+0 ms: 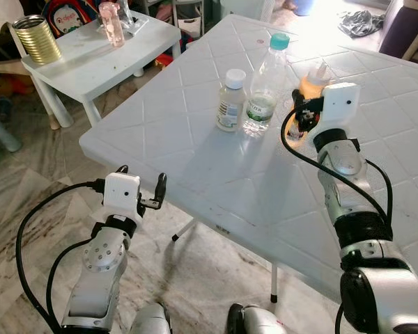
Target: Restocking fridge
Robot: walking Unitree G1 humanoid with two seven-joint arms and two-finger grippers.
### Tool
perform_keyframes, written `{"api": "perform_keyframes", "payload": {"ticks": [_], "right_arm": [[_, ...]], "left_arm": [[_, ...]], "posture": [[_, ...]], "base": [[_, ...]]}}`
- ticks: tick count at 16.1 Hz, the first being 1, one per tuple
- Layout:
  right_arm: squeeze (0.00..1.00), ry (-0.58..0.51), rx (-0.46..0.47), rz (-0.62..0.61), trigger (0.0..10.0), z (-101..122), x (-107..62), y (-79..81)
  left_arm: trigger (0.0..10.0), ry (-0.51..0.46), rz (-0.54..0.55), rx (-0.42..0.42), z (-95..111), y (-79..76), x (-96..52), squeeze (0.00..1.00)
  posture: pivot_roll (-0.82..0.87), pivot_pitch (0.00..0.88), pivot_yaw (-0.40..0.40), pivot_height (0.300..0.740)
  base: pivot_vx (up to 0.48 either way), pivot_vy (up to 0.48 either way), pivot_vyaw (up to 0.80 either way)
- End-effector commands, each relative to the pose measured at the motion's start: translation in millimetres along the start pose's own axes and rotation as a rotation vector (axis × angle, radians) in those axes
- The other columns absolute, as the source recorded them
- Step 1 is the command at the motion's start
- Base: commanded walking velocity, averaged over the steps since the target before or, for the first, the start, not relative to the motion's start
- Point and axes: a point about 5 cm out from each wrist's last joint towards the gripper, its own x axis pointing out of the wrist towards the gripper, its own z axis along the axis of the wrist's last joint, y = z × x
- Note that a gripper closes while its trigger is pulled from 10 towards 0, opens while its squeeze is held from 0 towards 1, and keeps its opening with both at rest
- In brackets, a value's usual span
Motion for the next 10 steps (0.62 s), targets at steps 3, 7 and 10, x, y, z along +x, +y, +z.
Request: {"api": "perform_keyframes", "payload": {"ticks": [3, 7, 10], "right_arm": [[0.0, 0.01, 0.021, -0.004, 7.5, -7, -16.1, 1.8], [0.0, 0.025, 0.042, 0.02, 10.0, -13, -36.3, 8.1], [0.0, 0.053, 0.086, 0.056, 10.0, -15, -60.1, 26.3]], "left_arm": [[10.0, 0.01, 0.01, 0.014, -1, 1.3, 3.0, 0.0], [10.0, 0.019, 0.037, 0.023, -3, 6.1, 2.4, 0.0], [10.0, 0.036, 0.044, 0.018, -8, 2.7, -1.0, 0.0]], "posture": [[0.16, 0.13, 0.001, 0.74], [0.15, 0.128, -0.016, 0.74], [0.15, 0.114, -0.031, 0.74]], "base": [[0.0, 0.0, 0.0], [0.0, 0.0, 0.0], [0.0, 0.0, 0.0]]}}
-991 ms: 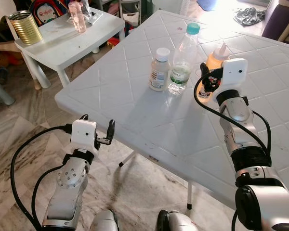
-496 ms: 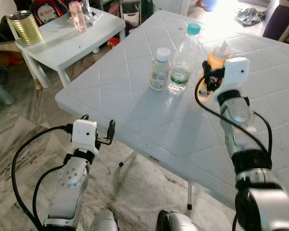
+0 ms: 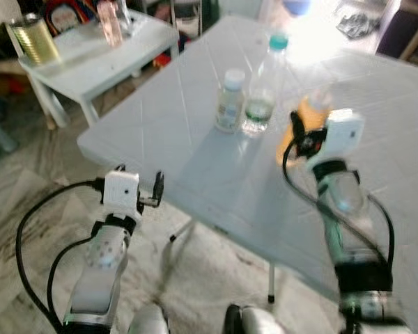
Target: Restocking fridge
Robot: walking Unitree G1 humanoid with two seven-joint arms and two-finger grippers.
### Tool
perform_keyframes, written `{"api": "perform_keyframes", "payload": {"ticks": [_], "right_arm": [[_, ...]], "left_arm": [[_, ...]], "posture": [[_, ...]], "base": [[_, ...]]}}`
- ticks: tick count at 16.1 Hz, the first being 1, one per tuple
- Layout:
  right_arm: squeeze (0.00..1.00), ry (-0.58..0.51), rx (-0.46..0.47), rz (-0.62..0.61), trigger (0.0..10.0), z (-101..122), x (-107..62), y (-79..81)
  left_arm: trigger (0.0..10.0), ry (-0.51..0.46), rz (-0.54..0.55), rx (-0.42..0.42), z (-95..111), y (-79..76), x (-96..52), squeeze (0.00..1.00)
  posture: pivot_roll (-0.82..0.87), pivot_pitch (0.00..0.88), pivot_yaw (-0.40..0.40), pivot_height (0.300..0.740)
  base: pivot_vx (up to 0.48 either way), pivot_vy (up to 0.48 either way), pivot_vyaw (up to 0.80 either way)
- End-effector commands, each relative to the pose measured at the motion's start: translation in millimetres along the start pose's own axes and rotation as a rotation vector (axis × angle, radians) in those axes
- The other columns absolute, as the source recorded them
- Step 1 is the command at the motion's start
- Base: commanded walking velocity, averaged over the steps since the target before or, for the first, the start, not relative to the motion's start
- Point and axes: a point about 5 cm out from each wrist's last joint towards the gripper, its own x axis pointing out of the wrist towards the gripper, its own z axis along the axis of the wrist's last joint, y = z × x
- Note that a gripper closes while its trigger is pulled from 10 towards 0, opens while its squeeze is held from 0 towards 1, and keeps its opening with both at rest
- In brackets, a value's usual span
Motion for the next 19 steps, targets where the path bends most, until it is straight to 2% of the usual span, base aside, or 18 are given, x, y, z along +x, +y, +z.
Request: {"api": "perform_keyframes", "payload": {"ticks": [1, 3, 5, 7, 10, 14, 15, 16, 17, 19], "right_arm": [[0.0, 0.066, 0.023, 0.02, 10.0, -8, -12.1, 9.1], [0.0, 0.097, 0.045, 0.026, 10.0, -10, -26.2, 17.2], [0.0, 0.129, 0.056, 0.028, 10.0, -12, -31.7, 19.9], [0.0, 0.13, 0.054, 0.03, 10.0, -10, -31.6, 20.4], [0.0, 0.103, 0.074, 0.052, 10.0, -5, -28.1, 23.9], [0.0, 0.055, 0.113, 0.015, 10.0, 2, -29.5, 22.9], [0.0, 0.043, 0.117, 0.027, 0.3, 3, -30.1, 24.3], [0.0, 0.044, 0.116, 0.03, 6.6, 3, -30.4, 24.5], [0.0, 0.056, 0.11, 0.026, 10.0, 2, -30.2, 24.2], [0.0, 0.057, 0.092, 0.026, 10.0, 1, -30.5, 23.0]], "left_arm": [[10.0, 0.023, 0.005, 0.0, -6, -1.3, -2.9, 0.0], [10.0, 0.032, -0.004, -0.006, -8, -3.9, -2.5, 0.0], [10.0, 0.033, -0.012, -0.006, -9, -6.1, -0.9, 0.0], [10.0, 0.028, -0.008, -0.007, -7, -6.4, 2.6, 0.0], [10.0, 0.045, 0.068, 0.0, -7, -0.1, 7.8, 0.0], [10.0, 0.041, 0.085, 0.011, -9, 3.1, 6.0, 0.0], [10.0, 0.041, 0.087, 0.01, -10, 1.8, 6.5, 0.0], [10.0, 0.041, 0.086, 0.01, -10, 1.0, 6.7, 0.0], [10.0, 0.04, 0.084, 0.01, -10, 0.6, 6.9, 0.0], [10.0, 0.042, 0.093, 0.009, -10, 1.8, 8.4, 0.0]], "posture": [[0.15, 0.112, -0.035, 0.74], [0.13, 0.109, -0.031, 0.74], [0.13, 0.104, -0.03, 0.74], [0.12, 0.102, -0.029, 0.74], [0.13, 0.099, -0.031, 0.74], [0.13, 0.092, -0.034, 0.74], [0.12, 0.093, -0.033, 0.74], [0.12, 0.093, -0.031, 0.74], [0.12, 0.093, -0.031, 0.74], [0.12, 0.09, -0.029, 0.74]], "base": [[0.0, 0.0, 0.0], [0.0, 0.0, 0.0], [0.0, 0.0, 0.0], [0.0, 0.0, 0.0], [0.0, 0.0, 0.0], [0.0, 0.0, 0.0], [0.0, 0.0, 0.0], [0.0, 0.0, 0.0], [0.0, 0.0, 0.0], [0.0, 0.0, 0.0]]}}
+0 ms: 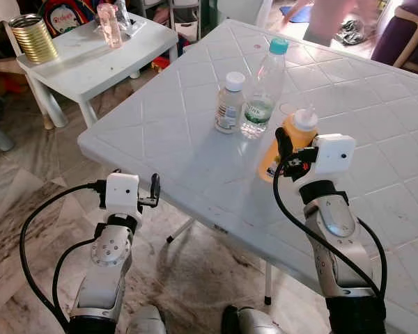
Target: Restocking fridge
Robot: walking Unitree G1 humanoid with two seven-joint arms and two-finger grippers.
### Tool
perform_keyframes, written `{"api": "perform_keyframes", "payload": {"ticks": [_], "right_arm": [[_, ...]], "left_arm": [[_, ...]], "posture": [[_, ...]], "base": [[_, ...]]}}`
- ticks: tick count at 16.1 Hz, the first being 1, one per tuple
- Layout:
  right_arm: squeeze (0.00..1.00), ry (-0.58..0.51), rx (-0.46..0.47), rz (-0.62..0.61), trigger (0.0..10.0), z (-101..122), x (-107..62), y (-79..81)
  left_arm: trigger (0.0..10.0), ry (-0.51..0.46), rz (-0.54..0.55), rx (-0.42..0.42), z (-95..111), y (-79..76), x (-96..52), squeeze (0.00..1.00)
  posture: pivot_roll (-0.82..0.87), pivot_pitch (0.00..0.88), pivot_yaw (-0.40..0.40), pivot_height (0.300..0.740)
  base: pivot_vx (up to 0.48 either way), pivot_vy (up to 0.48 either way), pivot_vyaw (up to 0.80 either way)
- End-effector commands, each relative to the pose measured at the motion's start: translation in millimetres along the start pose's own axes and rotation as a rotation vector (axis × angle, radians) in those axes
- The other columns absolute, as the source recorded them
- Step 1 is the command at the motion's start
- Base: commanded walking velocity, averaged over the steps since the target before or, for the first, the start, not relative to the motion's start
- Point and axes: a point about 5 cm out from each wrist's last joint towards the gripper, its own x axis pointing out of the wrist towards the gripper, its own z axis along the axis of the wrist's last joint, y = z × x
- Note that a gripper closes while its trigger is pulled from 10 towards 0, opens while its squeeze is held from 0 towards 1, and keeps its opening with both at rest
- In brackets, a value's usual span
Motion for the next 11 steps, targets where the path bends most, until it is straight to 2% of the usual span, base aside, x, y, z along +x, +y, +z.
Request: {"api": "perform_keyframes", "payload": {"ticks": [1, 3, 6, 8, 11], "right_arm": [[0.0, 0.018, -0.015, 0.019, 10.0, -4, -3.9, 0.8], [0.0, -0.005, -0.042, 0.066, 10.0, -2, -5.9, 7.9], [0.0, -0.004, 0.0, 0.104, 10.0, -3, -8.8, 15.2], [0.0, -0.006, 0.001, 0.119, 10.0, -4, -9.3, 16.6], [0.0, 0.019, 0.018, 0.104, 10.0, -13, -13.9, 15.0]], "left_arm": [[10.0, 0.005, 0.018, 0.012, -1, 1.5, 1.2, 0.0], [10.0, 0.014, 0.053, 0.017, -3, 3.6, 2.1, 0.0], [10.0, 0.013, 0.125, 0.023, -5, 13.4, 0.8, 0.0], [10.0, 0.022, 0.161, 0.022, -8, 21.5, -0.4, 0.0], [10.0, 0.033, 0.176, 0.027, -12, 22.5, -1.3, 0.0]], "posture": [[0.12, 0.087, -0.03, 0.74], [0.12, 0.081, -0.029, 0.74], [0.12, 0.068, -0.035, 0.74], [0.11, 0.055, -0.037, 0.74], [0.13, 0.043, -0.054, 0.74]], "base": [[0.0, 0.0, 0.0], [0.0, 0.0, 0.8], [0.0, 0.0, 0.8], [0.0, 0.0, 0.8], [0.0, 0.094, 0.8]]}}
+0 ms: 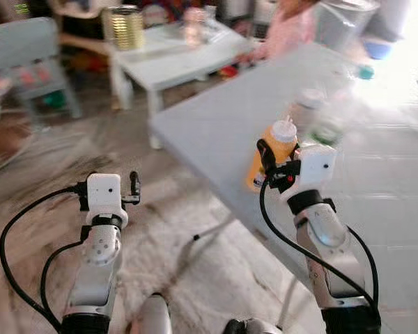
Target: Restocking fridge
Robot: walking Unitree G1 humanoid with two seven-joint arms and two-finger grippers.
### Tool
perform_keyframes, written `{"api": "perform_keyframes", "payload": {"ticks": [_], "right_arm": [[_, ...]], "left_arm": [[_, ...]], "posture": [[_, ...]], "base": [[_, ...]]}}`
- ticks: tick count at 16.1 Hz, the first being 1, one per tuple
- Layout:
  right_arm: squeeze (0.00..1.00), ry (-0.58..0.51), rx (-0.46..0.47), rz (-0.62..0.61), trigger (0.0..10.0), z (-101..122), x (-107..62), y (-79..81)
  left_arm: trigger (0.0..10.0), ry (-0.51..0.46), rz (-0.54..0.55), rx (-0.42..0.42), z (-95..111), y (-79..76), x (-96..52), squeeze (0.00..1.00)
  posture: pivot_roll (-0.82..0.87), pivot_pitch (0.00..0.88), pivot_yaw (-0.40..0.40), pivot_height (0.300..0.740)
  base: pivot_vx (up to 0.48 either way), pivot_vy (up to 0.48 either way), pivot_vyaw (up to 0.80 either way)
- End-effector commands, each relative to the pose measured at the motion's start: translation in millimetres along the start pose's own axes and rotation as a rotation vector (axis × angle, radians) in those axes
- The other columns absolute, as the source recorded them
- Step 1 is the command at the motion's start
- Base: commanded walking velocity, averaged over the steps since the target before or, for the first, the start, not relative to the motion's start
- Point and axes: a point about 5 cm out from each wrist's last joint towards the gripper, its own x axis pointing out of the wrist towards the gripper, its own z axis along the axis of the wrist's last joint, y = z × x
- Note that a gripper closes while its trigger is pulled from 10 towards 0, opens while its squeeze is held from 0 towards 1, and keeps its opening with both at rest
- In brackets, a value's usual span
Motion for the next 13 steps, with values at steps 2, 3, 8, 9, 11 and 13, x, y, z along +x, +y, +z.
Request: {"api": "perform_keyframes", "payload": {"ticks": [2, 3, 8, 9, 11, 13], "right_arm": [[0.0, 0.037, 0.022, -0.004, 10.0, -12, -8.8, 3.4], [0.0, 0.035, 0.018, 0.005, 10.0, -12, -9.6, 5.8], [0.0, 0.038, 0.024, 0.002, 10.0, -17, -9.2, 4.3], [0.0, 0.039, 0.025, -0.001, 10.0, -18, -9.2, 4.2], [0.0, 0.056, 0.05, -0.013, 10.0, -24, -10.4, 6.0], [0.0, 0.072, 0.051, -0.022, 10.0, -31, -12.7, 6.9]], "left_arm": [[10.0, 0.028, 0.038, -0.008, -11, 4.2, -5.9, 0.0], [10.0, 0.039, 0.05, -0.011, -14, 5.5, -7.4, 0.0], [10.0, 0.027, 0.03, 0.011, -17, 2.0, -12.6, 0.0], [10.0, 0.027, 0.03, 0.011, -17, 1.9, -12.6, 0.0], [10.0, 0.044, 0.035, 0.01, -22, 2.6, -15.1, 0.0], [10.0, 0.058, 0.003, 0.022, -28, -0.1, -19.3, 0.0]], "posture": [[0.12, 0.039, -0.052, 0.74], [0.12, 0.04, -0.051, 0.74], [0.14, 0.036, -0.053, 0.74], [0.14, 0.031, -0.05, 0.74], [0.14, 0.018, -0.044, 0.74], [0.14, 0.014, -0.041, 0.74]], "base": [[0.0, 0.0, 0.8], [0.0, 0.0, 0.8], [0.0, 0.0, 0.8], [0.0, 0.0, 0.8], [0.0, 0.0, 0.8], [0.0, 0.0, 0.8]]}}
